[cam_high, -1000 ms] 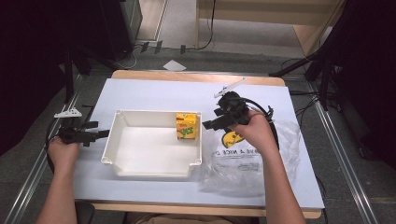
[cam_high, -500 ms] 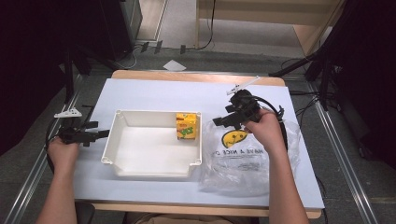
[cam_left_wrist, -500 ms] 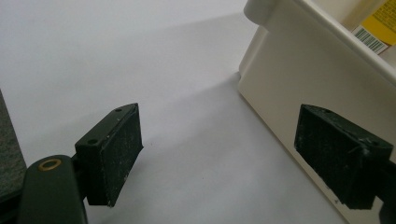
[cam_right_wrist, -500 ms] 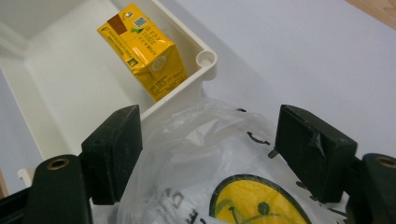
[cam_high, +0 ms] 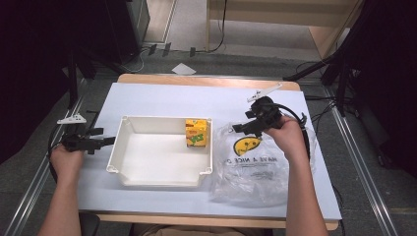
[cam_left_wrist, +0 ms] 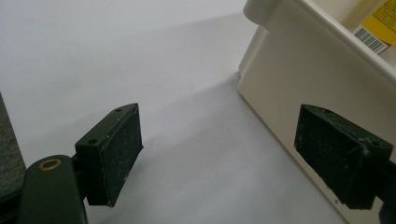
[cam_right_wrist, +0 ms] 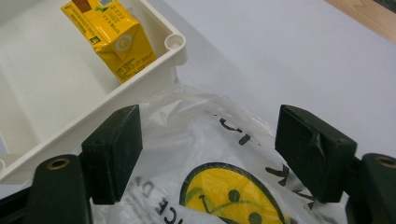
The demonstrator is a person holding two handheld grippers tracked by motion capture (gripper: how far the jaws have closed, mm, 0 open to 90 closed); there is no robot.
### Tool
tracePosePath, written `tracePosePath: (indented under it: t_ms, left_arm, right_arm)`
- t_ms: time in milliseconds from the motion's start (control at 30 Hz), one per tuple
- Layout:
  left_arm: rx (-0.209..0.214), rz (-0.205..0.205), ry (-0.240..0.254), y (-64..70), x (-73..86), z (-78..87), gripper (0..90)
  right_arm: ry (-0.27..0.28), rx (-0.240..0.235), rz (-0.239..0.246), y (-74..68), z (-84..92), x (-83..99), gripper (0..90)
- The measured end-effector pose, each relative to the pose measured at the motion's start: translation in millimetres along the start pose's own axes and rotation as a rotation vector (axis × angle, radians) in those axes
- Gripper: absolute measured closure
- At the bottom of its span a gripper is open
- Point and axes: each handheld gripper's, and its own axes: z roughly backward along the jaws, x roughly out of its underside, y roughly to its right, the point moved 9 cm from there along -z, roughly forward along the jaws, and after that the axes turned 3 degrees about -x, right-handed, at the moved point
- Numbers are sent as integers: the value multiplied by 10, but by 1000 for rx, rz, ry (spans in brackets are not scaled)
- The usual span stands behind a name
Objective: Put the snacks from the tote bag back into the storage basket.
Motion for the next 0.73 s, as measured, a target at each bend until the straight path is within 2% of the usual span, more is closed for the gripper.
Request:
tracePosePath:
  t_ms: [233,267,367,400,467,500,633,667,700,733]
  left_arm:
    - [3,0,0,3,1,-4,161]
    - [3,0,-1,3,1,-4,161]
    - [4,0,0,2,2,-4,161]
    - [4,0,1,1,2,-2,161]
    - [5,-1,0,0,3,-2,161]
    - [4,-2,0,-1,3,-2,161]
    - [4,-4,4,3,-2,-2,161]
    - [5,-6,3,4,-1,-2,161]
    - [6,-6,3,5,-1,-2,161]
    - [4,-4,4,3,-1,-3,161]
  right_arm:
    - [-8,15,-4,42,-8,30,238]
    - [-6,22,15,45,-23,32,222]
    - [-1,30,25,28,-37,29,194]
    - [29,44,63,21,-42,-6,191]
    - [42,52,80,17,-36,-21,192]
    - [57,41,80,-5,-28,-43,192]
    - [62,8,59,-47,-18,-59,181]
    - [52,-21,44,-71,-10,-69,154]
    - [52,-21,44,-71,-10,-69,154]
    - [22,-56,7,-90,-18,-63,159]
